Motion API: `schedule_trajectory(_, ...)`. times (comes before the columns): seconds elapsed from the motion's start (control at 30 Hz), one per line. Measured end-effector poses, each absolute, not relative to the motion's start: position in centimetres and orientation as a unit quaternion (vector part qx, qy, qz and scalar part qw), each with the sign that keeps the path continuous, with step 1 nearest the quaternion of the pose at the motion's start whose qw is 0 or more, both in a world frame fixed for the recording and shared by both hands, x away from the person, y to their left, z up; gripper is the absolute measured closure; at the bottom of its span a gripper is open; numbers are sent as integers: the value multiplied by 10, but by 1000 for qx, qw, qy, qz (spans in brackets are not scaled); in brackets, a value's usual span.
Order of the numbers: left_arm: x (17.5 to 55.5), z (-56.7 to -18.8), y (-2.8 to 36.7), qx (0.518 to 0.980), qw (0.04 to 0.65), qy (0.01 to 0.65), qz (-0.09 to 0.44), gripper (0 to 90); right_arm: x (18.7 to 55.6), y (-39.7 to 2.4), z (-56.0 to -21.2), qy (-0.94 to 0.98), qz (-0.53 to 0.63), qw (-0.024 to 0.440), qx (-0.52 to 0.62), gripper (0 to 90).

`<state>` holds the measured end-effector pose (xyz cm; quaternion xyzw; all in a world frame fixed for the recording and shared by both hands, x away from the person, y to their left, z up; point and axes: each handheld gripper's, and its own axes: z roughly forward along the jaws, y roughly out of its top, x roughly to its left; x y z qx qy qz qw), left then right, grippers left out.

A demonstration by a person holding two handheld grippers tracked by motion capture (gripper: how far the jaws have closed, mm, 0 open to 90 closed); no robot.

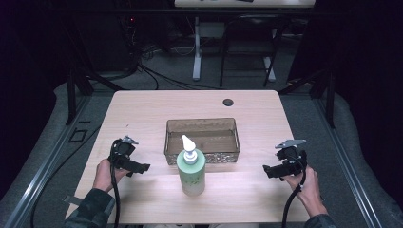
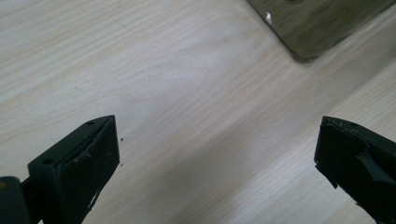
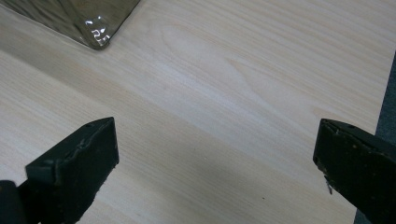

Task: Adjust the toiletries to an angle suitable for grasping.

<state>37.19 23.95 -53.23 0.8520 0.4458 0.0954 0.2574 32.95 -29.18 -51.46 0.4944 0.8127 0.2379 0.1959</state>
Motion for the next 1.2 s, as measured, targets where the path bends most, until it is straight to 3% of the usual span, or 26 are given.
schedule_trajectory(0.57, 345, -510, 228, 847, 309, 418, 109, 0, 329, -290, -512, 821, 229, 182, 489, 0)
schedule_trajectory(1.2, 313, -493, 192, 864, 363, 338, 87, 0, 330, -291, -512, 824, 225, 176, 490, 0)
